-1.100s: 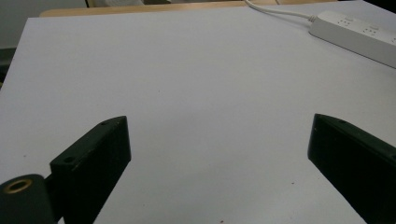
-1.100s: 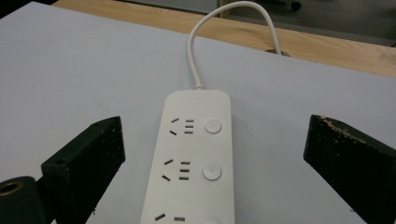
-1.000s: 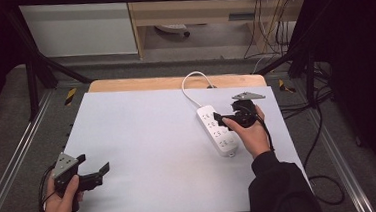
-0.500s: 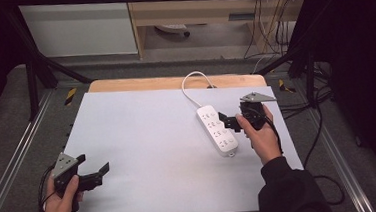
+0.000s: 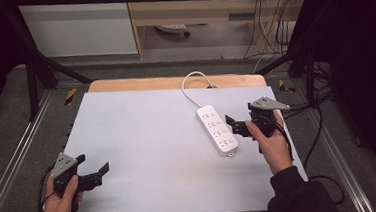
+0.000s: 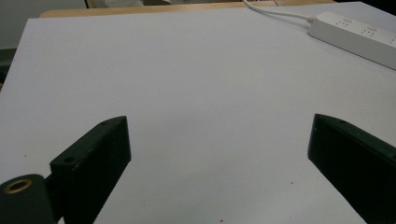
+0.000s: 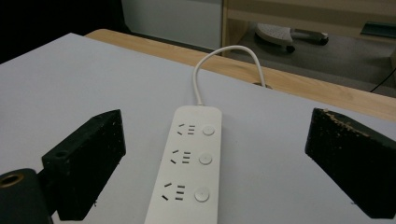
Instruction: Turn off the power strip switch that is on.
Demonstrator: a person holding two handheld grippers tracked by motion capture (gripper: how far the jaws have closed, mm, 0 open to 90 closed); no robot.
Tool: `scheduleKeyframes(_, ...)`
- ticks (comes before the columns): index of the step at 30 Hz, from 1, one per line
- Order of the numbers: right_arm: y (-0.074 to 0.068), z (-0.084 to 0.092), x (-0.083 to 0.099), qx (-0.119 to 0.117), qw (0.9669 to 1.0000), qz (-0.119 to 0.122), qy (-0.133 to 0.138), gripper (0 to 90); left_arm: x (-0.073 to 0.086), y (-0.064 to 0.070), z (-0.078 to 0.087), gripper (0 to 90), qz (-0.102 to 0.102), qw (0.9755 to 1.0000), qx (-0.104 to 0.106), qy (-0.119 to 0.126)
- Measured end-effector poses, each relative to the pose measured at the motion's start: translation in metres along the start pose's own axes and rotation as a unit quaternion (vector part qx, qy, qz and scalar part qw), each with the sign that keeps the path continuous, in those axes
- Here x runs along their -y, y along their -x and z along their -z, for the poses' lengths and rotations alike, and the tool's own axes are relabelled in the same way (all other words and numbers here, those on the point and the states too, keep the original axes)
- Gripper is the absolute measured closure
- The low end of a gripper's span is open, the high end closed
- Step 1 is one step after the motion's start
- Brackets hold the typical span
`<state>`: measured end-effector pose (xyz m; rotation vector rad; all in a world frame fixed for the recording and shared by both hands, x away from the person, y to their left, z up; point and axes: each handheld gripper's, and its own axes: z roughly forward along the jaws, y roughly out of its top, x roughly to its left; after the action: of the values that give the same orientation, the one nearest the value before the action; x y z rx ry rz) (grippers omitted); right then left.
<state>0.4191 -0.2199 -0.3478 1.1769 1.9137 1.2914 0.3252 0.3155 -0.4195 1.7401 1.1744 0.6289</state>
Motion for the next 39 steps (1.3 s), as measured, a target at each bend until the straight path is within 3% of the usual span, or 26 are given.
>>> scheduleKeyframes(16,0.003,0.038,0.021,0.014,0.9996,0.004,0.026,4.1,0.0,0.0,0.0,5.9,0.0,1.0,-0.002,-0.001)
scheduleKeyframes(39,0.023,0.07,0.078,0.036,0.9988,-0.032,0.007,4.1,0.001,0.0,0.0,5.9,0.0,1.0,-0.002,-0.004)
